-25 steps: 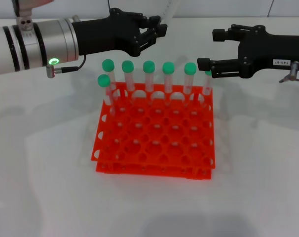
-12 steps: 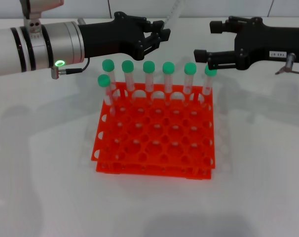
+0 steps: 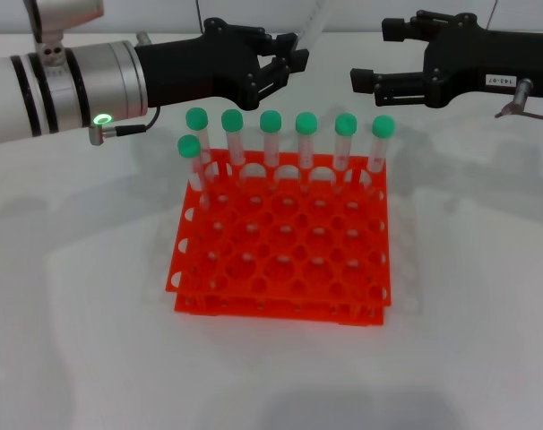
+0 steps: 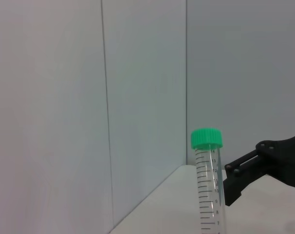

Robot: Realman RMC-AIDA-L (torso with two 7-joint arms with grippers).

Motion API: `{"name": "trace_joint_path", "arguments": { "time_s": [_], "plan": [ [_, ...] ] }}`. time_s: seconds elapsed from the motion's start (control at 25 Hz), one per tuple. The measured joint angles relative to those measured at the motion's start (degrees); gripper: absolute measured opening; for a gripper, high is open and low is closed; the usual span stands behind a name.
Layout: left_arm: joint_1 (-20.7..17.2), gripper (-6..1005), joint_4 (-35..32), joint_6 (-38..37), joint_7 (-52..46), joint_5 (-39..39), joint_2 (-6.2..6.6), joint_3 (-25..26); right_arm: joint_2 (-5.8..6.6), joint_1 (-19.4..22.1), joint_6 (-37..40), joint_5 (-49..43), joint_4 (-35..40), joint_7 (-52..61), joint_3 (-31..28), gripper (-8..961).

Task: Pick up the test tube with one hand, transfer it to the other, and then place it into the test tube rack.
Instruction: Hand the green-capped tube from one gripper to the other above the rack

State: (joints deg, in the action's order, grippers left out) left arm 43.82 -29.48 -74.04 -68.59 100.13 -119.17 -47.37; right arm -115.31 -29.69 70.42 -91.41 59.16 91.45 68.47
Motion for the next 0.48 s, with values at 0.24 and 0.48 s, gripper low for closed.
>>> {"name": "trace_joint_path", "arguments": {
  "time_s": [0.24, 0.48],
  "plan": [
    [-0.14, 190, 0.19, -0.04, 0.0, -0.11, 0.03, 0.0, 0.0, -0.15, -0.02, 0.11, -0.04, 0.03, 0.0, 862],
    [-0.11, 191, 0.27, 0.24, -0.19, 0.28, 0.07, 0.0, 0.0, -0.92, -0.84, 0.96, -0.02, 0.14, -0.01, 855]
  ]
}}
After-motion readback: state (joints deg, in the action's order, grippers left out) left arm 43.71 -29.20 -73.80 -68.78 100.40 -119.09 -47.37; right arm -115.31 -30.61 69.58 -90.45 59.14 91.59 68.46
